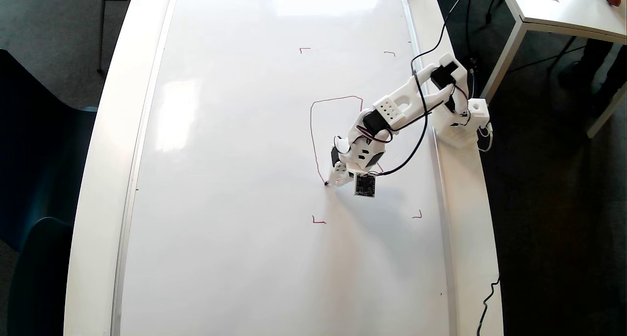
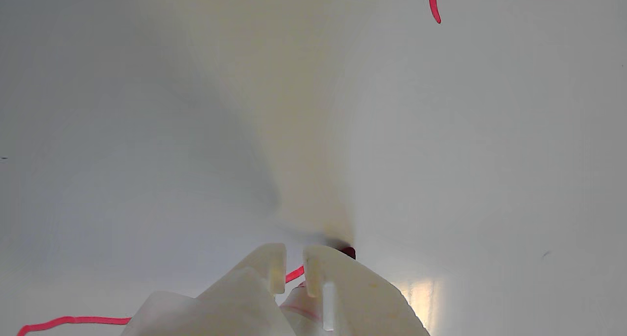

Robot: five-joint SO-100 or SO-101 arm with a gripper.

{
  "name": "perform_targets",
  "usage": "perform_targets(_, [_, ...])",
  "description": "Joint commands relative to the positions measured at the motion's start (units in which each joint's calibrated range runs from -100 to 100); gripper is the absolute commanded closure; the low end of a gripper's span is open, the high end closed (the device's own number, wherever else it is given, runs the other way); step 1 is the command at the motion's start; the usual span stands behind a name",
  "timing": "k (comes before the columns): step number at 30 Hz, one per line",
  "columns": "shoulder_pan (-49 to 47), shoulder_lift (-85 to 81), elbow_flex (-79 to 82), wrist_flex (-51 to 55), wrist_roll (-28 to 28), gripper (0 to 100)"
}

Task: Draw on a whiteboard a robot head using a pen attached to the gripper

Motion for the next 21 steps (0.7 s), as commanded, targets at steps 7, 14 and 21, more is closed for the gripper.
perform_targets(7, [0.2, -1.8, -5.8, 0.4, 0.2, 99])
perform_targets(14, [0.8, -7.3, -6.3, 0.7, 0.4, 99])
perform_targets(21, [2.9, -7.2, -5.9, 5.1, 0.4, 99])
